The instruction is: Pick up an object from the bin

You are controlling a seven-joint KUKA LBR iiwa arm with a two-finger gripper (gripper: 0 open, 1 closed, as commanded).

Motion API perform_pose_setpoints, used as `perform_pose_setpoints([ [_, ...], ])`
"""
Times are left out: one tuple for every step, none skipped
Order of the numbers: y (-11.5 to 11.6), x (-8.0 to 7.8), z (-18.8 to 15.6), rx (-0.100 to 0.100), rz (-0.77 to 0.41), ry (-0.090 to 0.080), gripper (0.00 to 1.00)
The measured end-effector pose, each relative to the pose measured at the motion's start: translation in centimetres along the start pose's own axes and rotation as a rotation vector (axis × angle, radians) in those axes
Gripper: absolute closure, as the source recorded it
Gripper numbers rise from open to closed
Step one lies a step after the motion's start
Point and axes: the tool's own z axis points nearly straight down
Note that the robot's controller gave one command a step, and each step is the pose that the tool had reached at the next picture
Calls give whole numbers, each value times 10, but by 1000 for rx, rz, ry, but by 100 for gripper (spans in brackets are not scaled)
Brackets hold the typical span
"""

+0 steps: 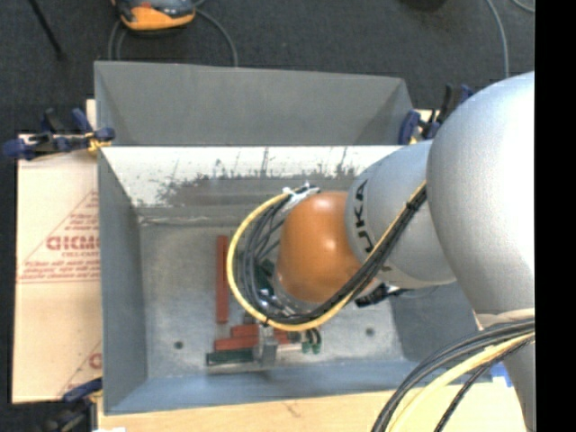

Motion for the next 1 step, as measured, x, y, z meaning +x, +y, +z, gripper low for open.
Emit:
perform_pose_setpoints([
  [-14, -25, -49, 2, 6, 5, 100],
])
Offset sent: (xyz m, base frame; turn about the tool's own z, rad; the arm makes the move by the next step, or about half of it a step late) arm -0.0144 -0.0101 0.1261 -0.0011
